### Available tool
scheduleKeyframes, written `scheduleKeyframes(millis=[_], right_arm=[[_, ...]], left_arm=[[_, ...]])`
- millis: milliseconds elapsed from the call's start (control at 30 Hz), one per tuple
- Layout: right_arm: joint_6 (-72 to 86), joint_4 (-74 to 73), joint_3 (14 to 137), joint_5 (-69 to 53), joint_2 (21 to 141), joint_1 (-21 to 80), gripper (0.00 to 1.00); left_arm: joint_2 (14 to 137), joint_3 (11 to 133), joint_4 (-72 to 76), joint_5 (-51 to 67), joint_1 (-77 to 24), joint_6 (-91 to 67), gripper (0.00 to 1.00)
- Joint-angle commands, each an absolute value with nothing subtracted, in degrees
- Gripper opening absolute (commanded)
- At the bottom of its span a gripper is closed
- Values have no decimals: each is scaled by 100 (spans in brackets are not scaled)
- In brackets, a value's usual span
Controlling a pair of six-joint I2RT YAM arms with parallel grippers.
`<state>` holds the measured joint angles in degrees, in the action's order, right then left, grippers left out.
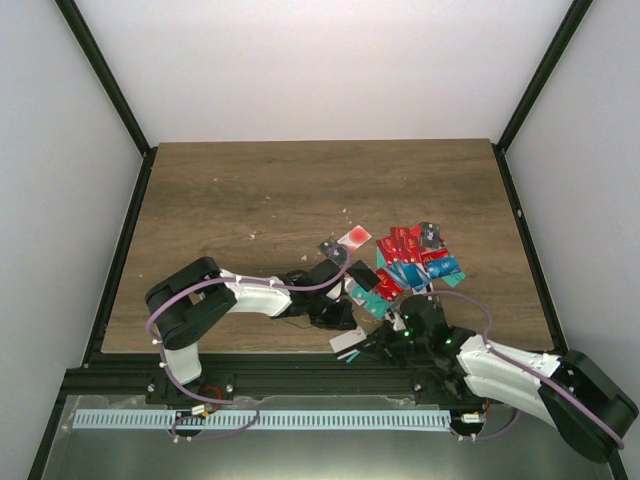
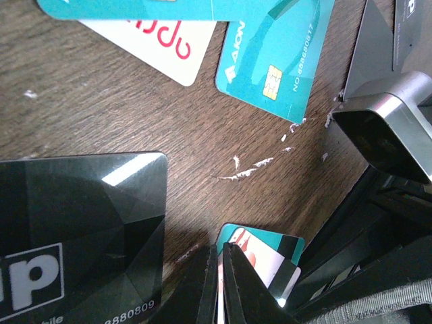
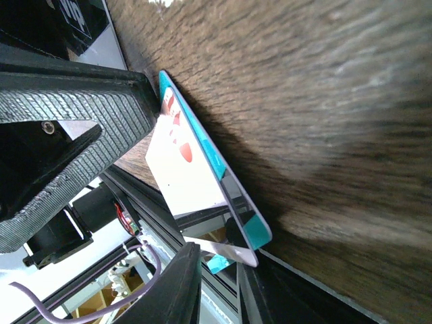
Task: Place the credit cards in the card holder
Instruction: Pick up the credit card at the corner of the board.
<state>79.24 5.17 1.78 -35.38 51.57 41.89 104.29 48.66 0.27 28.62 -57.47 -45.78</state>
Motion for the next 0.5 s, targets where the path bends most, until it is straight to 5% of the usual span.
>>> scheduleKeyframes(millis=[0,467], right_arm=[[8040,558,331,-3361,5116,4210,18],[8128,87,707,-3546,4983,4210,21]], left_arm=[[10530,4802,-692,2988,-5893,-4485,6],[10524,4988,-922,3014,-5825,-4337,6]])
